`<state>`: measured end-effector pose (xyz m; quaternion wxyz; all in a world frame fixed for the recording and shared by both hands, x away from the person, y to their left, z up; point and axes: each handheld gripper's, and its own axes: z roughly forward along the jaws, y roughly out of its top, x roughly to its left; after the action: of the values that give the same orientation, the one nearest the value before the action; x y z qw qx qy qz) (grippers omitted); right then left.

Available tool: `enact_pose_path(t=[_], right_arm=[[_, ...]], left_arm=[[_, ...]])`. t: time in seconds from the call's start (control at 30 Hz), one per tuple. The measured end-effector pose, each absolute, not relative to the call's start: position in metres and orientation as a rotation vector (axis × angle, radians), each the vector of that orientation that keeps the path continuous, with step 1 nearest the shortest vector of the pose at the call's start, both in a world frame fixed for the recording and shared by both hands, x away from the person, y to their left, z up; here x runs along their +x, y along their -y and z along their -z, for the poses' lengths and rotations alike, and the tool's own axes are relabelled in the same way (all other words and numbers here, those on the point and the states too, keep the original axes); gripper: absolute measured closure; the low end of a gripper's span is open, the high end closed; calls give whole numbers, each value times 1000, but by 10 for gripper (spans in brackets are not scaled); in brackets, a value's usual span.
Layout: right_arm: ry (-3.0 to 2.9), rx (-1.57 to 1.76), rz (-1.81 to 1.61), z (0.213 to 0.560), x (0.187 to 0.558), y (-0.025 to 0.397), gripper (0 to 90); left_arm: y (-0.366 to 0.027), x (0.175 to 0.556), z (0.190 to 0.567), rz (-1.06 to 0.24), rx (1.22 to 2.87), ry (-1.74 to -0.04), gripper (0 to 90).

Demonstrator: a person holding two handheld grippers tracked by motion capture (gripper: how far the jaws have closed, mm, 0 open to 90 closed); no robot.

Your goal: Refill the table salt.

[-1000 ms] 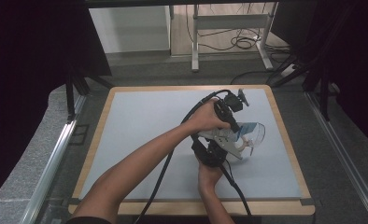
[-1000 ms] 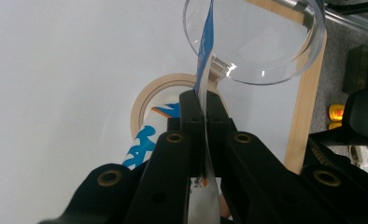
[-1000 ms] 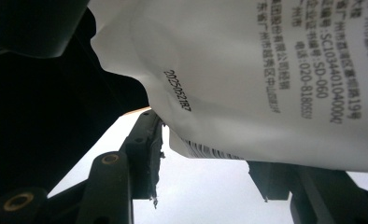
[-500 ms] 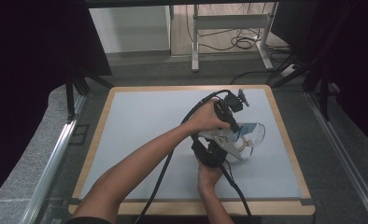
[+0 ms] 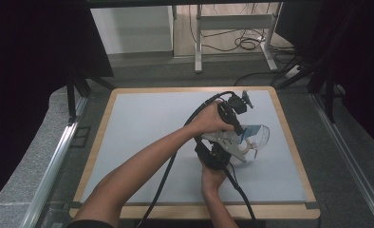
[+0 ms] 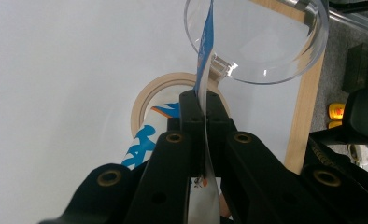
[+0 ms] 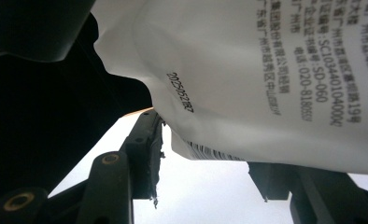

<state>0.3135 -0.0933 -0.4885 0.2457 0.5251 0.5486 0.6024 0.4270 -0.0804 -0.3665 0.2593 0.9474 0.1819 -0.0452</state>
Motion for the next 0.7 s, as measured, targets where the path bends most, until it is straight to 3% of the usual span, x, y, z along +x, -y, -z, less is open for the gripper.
enact_pose_path(t=[0.7], right_arm=[[-1494, 1430, -1649, 487, 315, 92, 505]], left_arm=[[78, 428, 365, 120, 2561, -496, 900]])
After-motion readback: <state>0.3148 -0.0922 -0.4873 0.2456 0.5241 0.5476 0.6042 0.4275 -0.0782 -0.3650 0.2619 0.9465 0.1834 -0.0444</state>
